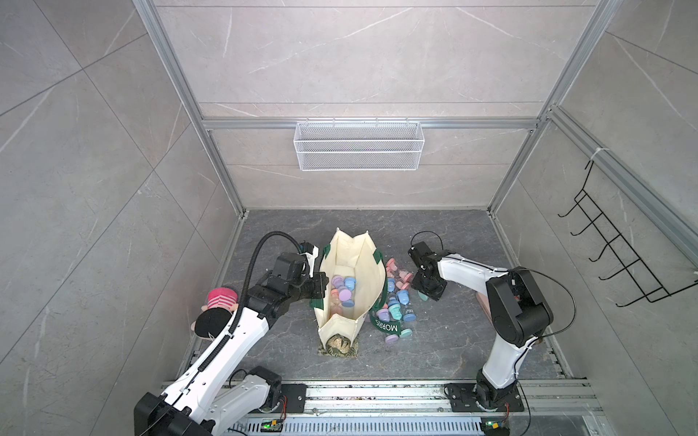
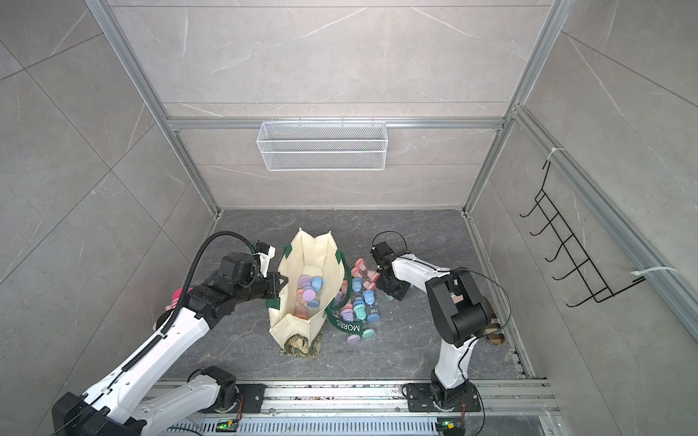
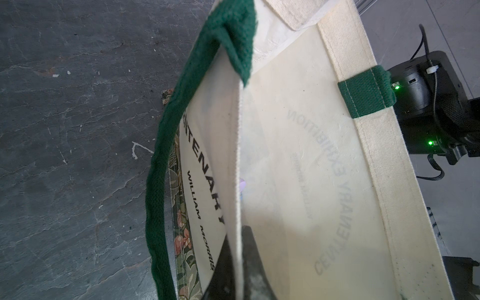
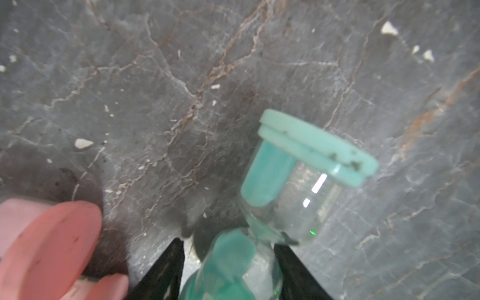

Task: Put the hourglass into the canvas bag
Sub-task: Pick up the hourglass from the center of the board.

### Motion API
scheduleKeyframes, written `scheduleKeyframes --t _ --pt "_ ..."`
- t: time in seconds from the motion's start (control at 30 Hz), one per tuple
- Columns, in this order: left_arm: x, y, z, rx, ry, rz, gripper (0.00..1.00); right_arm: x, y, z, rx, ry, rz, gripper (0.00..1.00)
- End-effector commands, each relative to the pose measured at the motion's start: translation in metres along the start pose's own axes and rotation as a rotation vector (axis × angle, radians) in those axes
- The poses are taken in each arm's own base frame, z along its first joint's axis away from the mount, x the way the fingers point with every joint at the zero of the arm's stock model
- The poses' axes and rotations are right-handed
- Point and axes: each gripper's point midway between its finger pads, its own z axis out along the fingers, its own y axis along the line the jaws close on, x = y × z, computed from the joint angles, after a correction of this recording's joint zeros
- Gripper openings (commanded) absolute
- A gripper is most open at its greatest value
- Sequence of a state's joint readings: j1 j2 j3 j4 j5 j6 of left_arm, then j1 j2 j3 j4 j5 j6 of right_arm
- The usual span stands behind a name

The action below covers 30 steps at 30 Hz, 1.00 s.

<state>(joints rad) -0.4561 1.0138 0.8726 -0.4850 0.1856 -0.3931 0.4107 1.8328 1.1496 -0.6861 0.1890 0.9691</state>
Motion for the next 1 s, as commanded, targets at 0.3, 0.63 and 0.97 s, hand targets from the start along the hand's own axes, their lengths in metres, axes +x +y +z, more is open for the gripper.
scheduleKeyframes --t 0.3,0.63,0.97 --pt "-0.009 -0.011 -0.008 0.04 -0.039 0.029 0.0 0.004 -0.013 0.014 0.036 0.028 0.012 0.57" --pt "-0.009 -0.011 -0.007 0.039 -0.038 0.029 0.0 0.005 -0.016 0.015 0.045 0.036 0.004 0.3" --pt "-0.01 -0.012 -0.009 0.042 -0.043 0.032 0.0 0.008 -0.018 0.004 0.01 0.029 0.004 0.06"
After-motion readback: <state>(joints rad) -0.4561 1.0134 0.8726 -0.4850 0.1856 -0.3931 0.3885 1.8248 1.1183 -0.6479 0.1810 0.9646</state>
